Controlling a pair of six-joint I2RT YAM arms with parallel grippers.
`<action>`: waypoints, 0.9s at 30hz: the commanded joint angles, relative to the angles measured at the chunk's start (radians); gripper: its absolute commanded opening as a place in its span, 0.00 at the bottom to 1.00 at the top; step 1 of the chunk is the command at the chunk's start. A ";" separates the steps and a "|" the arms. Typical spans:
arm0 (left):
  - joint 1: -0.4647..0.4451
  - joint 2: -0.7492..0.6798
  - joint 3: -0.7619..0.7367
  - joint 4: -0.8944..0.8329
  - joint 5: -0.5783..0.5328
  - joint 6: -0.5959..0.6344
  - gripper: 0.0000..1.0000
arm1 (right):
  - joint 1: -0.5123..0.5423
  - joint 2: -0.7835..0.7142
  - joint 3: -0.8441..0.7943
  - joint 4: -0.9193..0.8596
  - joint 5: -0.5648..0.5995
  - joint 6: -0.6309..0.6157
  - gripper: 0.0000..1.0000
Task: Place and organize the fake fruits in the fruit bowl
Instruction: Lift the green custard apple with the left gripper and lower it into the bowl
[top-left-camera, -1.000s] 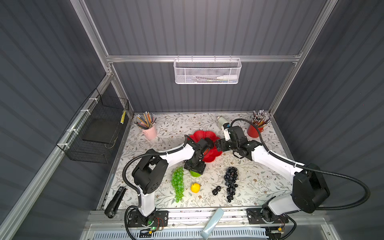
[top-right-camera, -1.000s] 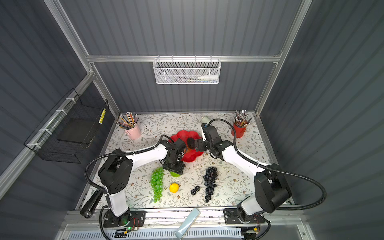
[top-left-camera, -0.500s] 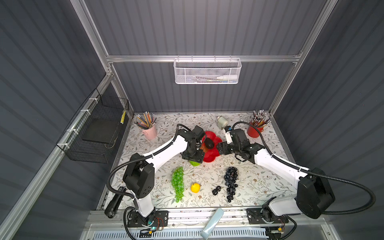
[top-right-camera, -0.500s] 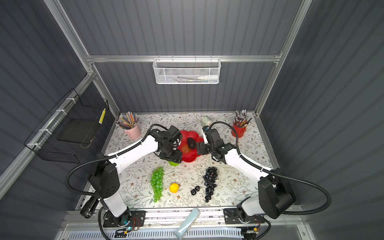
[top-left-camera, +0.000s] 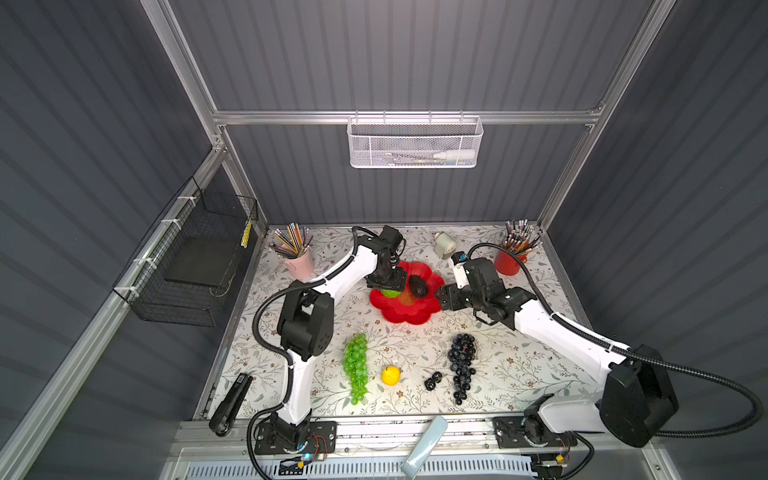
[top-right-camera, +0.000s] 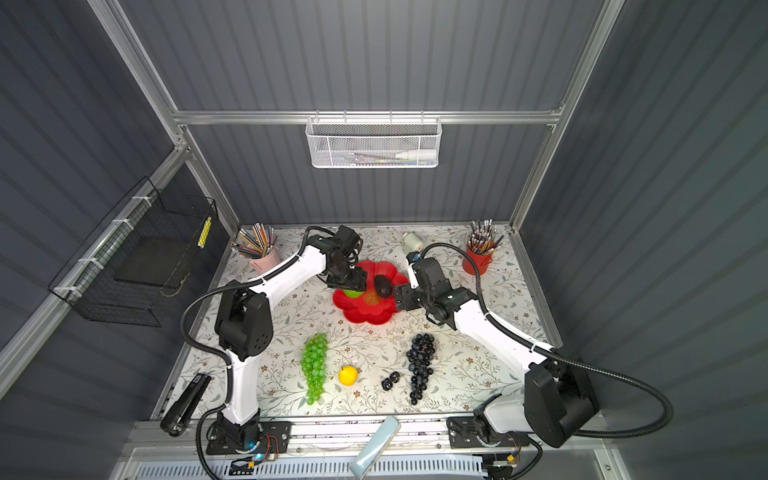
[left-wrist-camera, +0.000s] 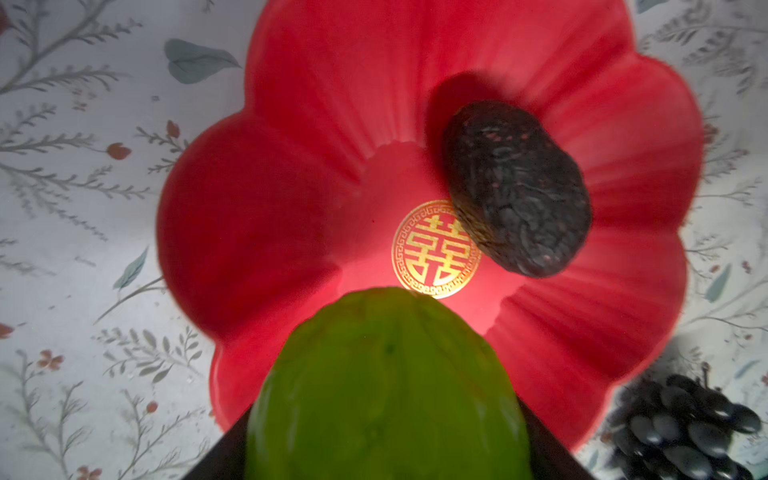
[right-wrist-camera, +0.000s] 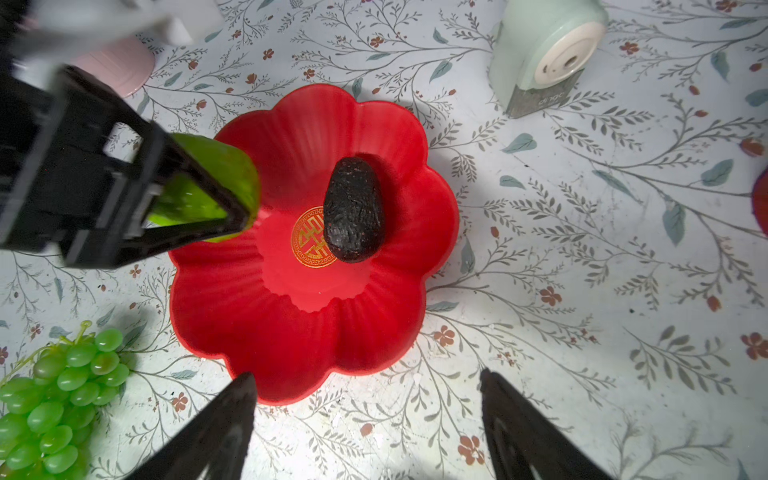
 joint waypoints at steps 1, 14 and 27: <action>0.008 0.054 0.080 0.012 -0.007 0.027 0.46 | -0.001 -0.008 -0.007 -0.027 -0.010 -0.009 0.85; 0.008 0.184 0.176 0.051 0.012 0.009 0.53 | 0.000 -0.016 -0.033 -0.017 -0.011 -0.011 0.85; 0.008 0.200 0.167 0.075 0.031 0.003 0.70 | -0.001 -0.024 -0.040 -0.028 -0.001 -0.019 0.86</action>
